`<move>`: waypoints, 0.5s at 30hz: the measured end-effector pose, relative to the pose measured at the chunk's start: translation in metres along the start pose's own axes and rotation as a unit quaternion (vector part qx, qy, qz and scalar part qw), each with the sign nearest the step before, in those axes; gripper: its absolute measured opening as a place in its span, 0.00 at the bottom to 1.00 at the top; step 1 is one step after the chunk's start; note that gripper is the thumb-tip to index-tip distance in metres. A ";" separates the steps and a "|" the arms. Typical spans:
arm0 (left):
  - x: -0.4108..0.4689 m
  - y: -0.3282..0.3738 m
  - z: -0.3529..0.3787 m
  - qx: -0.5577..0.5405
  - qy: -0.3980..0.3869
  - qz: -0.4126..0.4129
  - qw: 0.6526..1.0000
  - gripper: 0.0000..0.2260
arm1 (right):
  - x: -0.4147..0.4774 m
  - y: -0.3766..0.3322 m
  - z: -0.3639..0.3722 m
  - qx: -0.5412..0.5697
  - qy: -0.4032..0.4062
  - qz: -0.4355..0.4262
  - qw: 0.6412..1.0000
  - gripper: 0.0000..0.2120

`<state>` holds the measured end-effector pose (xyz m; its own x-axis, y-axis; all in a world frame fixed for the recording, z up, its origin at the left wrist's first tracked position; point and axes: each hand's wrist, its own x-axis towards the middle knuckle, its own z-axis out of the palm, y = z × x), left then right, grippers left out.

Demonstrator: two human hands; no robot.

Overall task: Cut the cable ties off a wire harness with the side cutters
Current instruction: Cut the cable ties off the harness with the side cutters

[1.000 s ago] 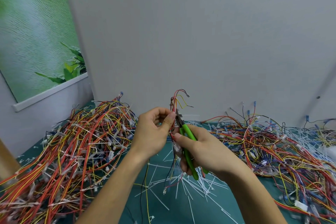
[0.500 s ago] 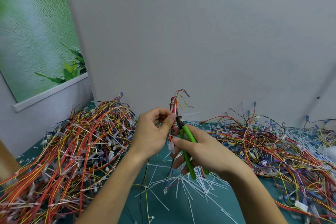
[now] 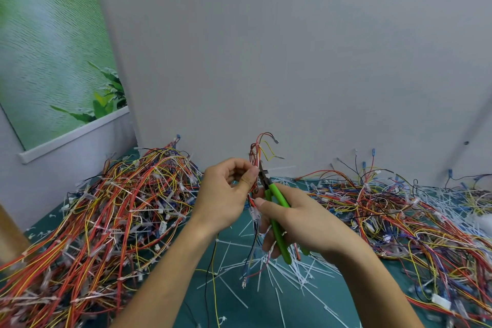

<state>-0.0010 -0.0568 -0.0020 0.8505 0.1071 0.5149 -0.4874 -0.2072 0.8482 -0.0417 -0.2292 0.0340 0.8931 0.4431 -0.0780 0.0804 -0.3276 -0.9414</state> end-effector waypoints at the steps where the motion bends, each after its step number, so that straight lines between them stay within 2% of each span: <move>1: 0.000 0.000 0.000 0.005 -0.004 0.000 1.000 0.06 | -0.001 -0.001 0.000 0.004 -0.005 0.007 1.000 0.10; 15: -0.004 0.008 -0.002 0.045 -0.011 0.026 0.999 0.05 | 0.001 0.004 -0.003 -0.015 0.013 -0.015 1.000 0.08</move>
<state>-0.0081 -0.0571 0.0029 0.8294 0.0718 0.5540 -0.5120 -0.2990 0.8052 -0.0392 -0.2327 0.0312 0.9009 0.4322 -0.0404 0.1212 -0.3398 -0.9326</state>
